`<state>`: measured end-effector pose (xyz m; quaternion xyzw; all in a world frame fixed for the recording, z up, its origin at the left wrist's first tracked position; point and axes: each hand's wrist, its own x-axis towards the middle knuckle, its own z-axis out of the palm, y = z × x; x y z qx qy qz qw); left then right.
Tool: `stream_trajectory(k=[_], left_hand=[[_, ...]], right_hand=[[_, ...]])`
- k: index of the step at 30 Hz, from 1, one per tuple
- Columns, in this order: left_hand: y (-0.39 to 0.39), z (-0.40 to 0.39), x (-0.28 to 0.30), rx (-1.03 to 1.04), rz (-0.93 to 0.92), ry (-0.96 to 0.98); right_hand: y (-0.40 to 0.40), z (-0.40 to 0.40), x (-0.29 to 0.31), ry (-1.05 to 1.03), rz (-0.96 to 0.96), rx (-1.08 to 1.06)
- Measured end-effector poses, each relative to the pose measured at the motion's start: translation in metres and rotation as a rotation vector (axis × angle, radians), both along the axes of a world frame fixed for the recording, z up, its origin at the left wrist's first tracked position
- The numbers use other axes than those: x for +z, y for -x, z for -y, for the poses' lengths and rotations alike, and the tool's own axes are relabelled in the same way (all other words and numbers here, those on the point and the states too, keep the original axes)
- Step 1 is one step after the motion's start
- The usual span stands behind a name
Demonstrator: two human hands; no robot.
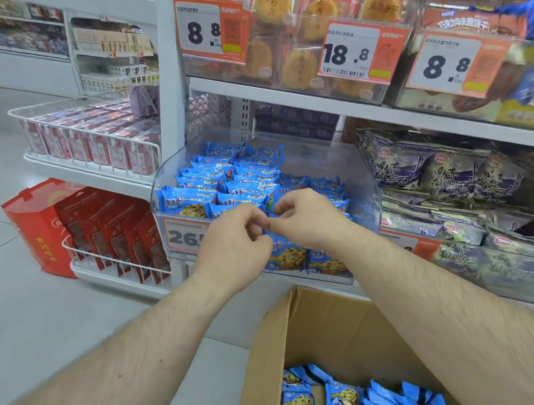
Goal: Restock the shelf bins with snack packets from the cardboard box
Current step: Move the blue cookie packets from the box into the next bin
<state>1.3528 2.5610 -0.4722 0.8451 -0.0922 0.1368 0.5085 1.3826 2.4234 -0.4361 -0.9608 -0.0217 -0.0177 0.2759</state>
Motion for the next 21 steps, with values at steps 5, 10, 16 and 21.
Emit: stream_trajectory(k=[5,10,16,21], left_hand=[[0.004,0.019,-0.016,-0.092,-0.084,-0.091],[0.020,0.036,-0.048,-0.492,-0.268,-0.483],[0.034,0.065,-0.074,-0.693,-0.402,-0.692],[0.030,0.077,-0.082,-0.700,-0.479,-0.794]], right_hand=[[0.026,0.019,-0.004,0.017,0.456,-0.062],[0.096,0.052,-0.067,-0.245,0.701,0.006],[0.103,0.087,-0.228,-0.235,-0.054,-0.311],[0.116,0.079,-0.356,0.090,-0.510,-0.118]])
